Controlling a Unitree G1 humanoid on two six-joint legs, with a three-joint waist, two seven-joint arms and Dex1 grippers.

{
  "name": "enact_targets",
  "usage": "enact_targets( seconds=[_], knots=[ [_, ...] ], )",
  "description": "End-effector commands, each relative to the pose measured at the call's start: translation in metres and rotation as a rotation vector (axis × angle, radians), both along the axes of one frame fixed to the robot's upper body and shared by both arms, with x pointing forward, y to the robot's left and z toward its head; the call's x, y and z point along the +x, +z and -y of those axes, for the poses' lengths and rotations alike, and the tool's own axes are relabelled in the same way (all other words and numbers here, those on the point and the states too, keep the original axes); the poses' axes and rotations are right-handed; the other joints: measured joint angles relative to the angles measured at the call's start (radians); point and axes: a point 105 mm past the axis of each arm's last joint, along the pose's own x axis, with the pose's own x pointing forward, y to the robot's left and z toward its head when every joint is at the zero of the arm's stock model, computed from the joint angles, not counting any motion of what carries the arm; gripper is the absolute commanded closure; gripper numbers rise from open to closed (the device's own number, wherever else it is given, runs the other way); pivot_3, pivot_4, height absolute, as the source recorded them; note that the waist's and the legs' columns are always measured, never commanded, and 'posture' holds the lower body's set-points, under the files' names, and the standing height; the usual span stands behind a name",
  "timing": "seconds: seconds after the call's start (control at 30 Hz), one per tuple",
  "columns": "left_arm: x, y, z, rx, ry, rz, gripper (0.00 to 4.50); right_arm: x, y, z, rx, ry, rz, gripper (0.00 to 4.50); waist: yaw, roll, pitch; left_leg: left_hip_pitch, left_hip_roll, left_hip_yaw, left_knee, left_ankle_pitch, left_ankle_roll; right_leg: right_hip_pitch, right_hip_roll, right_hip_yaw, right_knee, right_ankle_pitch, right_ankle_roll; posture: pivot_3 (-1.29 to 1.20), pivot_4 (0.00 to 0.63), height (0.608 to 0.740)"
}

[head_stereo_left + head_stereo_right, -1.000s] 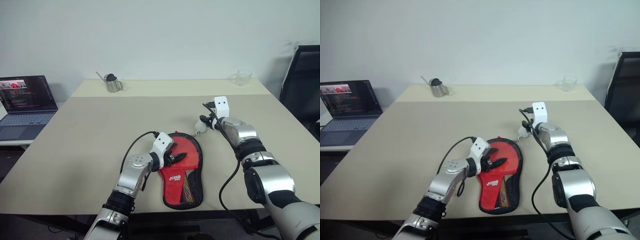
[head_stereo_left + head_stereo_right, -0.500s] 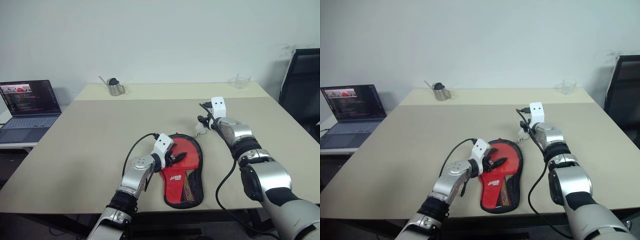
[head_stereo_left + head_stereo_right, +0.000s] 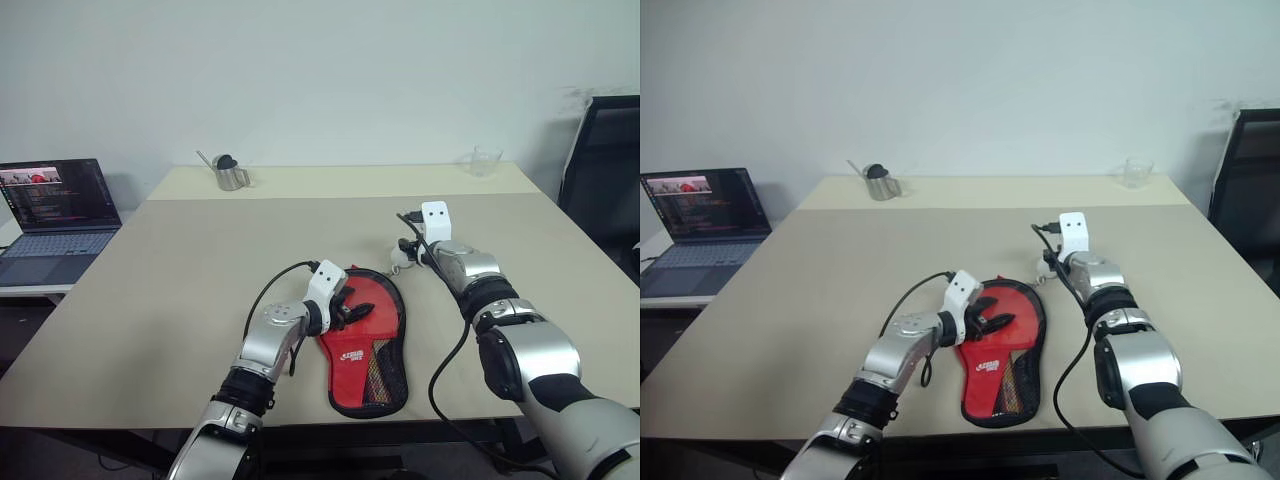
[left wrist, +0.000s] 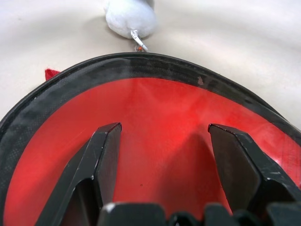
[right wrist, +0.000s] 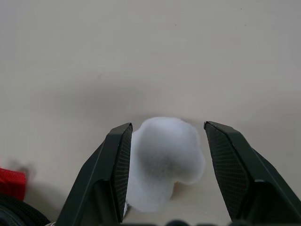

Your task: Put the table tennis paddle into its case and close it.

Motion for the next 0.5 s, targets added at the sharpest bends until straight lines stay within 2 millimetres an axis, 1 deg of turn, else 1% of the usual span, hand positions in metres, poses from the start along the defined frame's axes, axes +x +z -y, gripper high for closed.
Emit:
enact_targets(
  seconds=[0.03, 0.13, 0.23, 0.33, 0.43, 0.5],
  knots=[
    [-0.007, -0.030, -0.004, 0.056, 0.021, -0.117, 1.31, 0.005, 0.018, 0.002, -0.001, -0.050, 0.032, 1.80, 0.000, 0.000, 0.000, 0.000, 0.000, 0.000, 0.000, 0.000, 0.000, 0.000, 0.000, 0.000, 0.000, 0.000, 0.000, 0.00, 0.150, 0.740],
    [-0.009, -0.026, -0.003, 0.046, 0.011, -0.110, 1.31, 0.003, 0.007, 0.003, -0.007, -0.075, -0.016, 1.80, 0.000, 0.000, 0.000, 0.000, 0.000, 0.000, 0.000, 0.000, 0.000, 0.000, 0.000, 0.000, 0.000, 0.000, 0.000, 0.00, 0.150, 0.740],
    [-0.010, -0.026, -0.004, 0.049, 0.008, -0.108, 1.31, 0.000, -0.002, -0.002, 0.034, -0.075, -0.070, 1.80, -0.001, 0.000, 0.000, 0.000, 0.000, 0.000, -0.001, 0.000, 0.000, 0.000, 0.000, 0.000, 0.000, 0.000, 0.000, 0.00, 0.150, 0.740],
    [-0.011, -0.026, -0.004, 0.050, 0.011, -0.109, 1.31, -0.001, -0.003, -0.009, 0.103, -0.072, -0.089, 1.80, -0.002, 0.000, 0.000, 0.000, 0.000, 0.000, -0.001, 0.000, 0.000, 0.000, 0.000, 0.000, 0.000, 0.000, 0.000, 0.00, 0.150, 0.740],
    [-0.014, -0.028, -0.004, 0.052, 0.009, -0.110, 1.29, 0.001, 0.003, -0.013, 0.124, -0.061, -0.070, 1.24, -0.002, 0.000, 0.000, 0.000, 0.001, 0.000, -0.001, 0.000, 0.000, 0.000, 0.000, 0.000, -0.001, 0.000, 0.000, 0.00, 0.150, 0.740],
    [-0.015, -0.028, -0.005, 0.054, 0.010, -0.111, 1.29, 0.002, 0.008, -0.015, 0.140, -0.053, -0.056, 0.59, -0.002, 0.000, 0.000, 0.000, 0.001, 0.000, -0.002, 0.000, 0.000, -0.001, 0.000, 0.000, -0.001, 0.000, 0.000, 0.00, 0.150, 0.740]
  ],
)
